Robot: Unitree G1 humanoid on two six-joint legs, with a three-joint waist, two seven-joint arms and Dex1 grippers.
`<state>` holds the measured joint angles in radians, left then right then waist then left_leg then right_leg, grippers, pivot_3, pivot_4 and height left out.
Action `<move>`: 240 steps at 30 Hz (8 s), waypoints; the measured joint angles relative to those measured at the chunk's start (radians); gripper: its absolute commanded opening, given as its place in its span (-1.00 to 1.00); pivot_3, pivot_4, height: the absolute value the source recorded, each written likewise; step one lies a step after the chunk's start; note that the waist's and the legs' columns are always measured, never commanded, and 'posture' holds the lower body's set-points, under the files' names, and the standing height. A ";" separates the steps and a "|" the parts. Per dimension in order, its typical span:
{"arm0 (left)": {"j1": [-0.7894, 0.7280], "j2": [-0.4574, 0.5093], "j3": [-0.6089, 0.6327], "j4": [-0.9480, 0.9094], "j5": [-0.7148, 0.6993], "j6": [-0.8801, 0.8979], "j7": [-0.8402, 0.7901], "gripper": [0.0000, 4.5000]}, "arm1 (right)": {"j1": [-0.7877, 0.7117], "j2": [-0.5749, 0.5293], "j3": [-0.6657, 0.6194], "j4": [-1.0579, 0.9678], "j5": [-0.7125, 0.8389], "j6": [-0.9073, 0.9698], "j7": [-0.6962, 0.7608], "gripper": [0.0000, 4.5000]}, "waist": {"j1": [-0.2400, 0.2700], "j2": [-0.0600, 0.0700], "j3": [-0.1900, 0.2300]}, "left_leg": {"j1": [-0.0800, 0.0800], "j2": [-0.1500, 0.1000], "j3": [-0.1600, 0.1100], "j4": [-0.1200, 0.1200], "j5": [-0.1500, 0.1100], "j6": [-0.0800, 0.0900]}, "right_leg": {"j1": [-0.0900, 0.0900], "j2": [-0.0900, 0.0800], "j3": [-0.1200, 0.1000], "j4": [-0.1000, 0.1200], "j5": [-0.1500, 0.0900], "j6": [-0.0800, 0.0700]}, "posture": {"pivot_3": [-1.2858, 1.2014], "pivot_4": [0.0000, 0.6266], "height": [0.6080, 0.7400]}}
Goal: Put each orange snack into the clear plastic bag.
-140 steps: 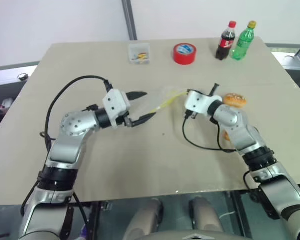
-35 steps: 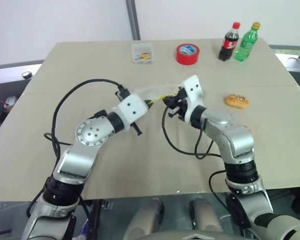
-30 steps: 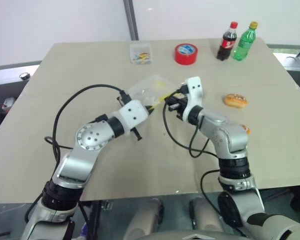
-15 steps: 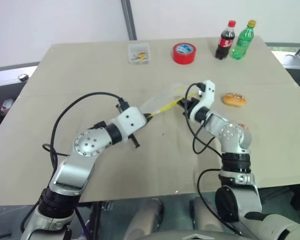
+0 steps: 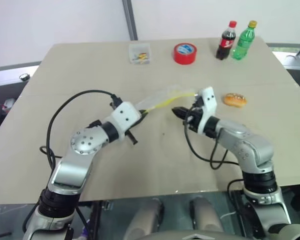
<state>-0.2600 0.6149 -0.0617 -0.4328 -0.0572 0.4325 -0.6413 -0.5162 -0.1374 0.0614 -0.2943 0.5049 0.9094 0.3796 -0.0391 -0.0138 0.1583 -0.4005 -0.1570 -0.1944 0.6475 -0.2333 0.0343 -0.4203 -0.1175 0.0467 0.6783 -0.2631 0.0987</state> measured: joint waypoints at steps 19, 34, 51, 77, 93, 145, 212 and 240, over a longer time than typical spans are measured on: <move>0.029 0.011 -0.018 -0.058 -0.024 0.014 -0.032 -1.00 | -0.071 0.170 -0.008 0.175 -0.033 -0.073 -0.096 -0.91 | -0.001 0.000 0.000 | 0.000 0.000 0.000 0.000 0.000 0.000 | 0.000 0.000 0.000 0.000 0.000 0.000 | 0.03 -0.52 0.54; 0.036 0.046 -0.024 -0.058 -0.025 -0.012 -0.059 -1.00 | -0.088 -0.025 0.189 0.424 -0.445 -0.556 -0.115 -0.91 | -0.007 0.001 0.000 | 0.001 0.000 0.002 0.000 0.000 0.000 | -0.001 0.002 0.002 0.000 0.000 0.000 | 0.03 -0.52 0.54; -0.065 0.040 -0.030 0.151 0.019 -0.173 -0.070 -1.00 | -0.188 -0.266 0.446 0.615 -0.985 -1.075 -0.047 0.97 | 0.000 0.001 0.000 | 0.000 0.000 0.001 0.000 0.000 -0.001 | -0.001 0.001 0.001 0.000 0.000 0.000 | 0.03 -0.52 0.54; -0.215 -0.065 -0.066 0.359 0.044 -0.160 -0.040 -1.00 | 0.170 0.064 -0.198 -0.546 -0.853 0.663 -0.132 0.97 | 0.027 0.001 0.000 | -0.002 0.000 -0.001 0.002 -0.001 -0.001 | -0.001 0.000 0.000 0.001 0.000 0.000 | 0.03 -0.52 0.54; -0.220 -0.075 -0.068 0.378 0.046 -0.169 -0.053 -1.00 | 0.041 0.289 -0.415 -0.426 -0.878 0.699 -0.219 0.97 | 0.017 0.001 0.000 | -0.001 0.000 0.000 0.002 -0.001 -0.001 | -0.002 0.000 0.000 0.001 0.000 0.000 | 0.03 -0.52 0.54; -0.007 -0.012 -0.018 0.227 -0.013 -0.394 -0.113 -1.00 | 0.023 -0.175 0.079 -0.229 -0.344 0.235 0.047 -0.52 | 0.031 0.000 0.000 | -0.002 -0.001 -0.002 0.002 -0.001 -0.001 | 0.001 -0.002 -0.003 -0.003 0.000 0.000 | 0.03 -0.52 0.54; 0.011 -0.081 0.059 0.098 -0.108 -0.026 0.047 -1.00 | -0.199 -0.507 -0.082 0.911 -0.379 -0.771 0.495 -0.55 | 0.003 0.001 0.001 | -0.003 0.002 0.000 0.002 -0.001 -0.001 | -0.001 0.001 0.000 -0.002 0.000 -0.001 | 0.03 -0.52 0.54; 0.151 0.004 0.045 0.009 -0.116 -0.139 -0.074 -1.00 | -0.063 0.059 0.143 0.214 -0.195 -0.070 0.050 -0.55 | 0.005 0.002 0.000 | -0.012 0.003 -0.001 0.006 0.000 -0.002 | -0.011 0.002 -0.002 0.002 0.002 -0.003 | 0.03 -0.52 0.54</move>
<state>-0.1094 0.6185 -0.0172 -0.4233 -0.1734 0.2939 -0.7150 -0.5793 -0.0786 0.2041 -0.0805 0.3095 0.8390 0.4300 -0.0337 -0.0122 0.1586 -0.4128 -0.1544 -0.1953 0.6531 -0.2333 0.0319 -0.4316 -0.1155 0.0451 0.6798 -0.2609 0.0954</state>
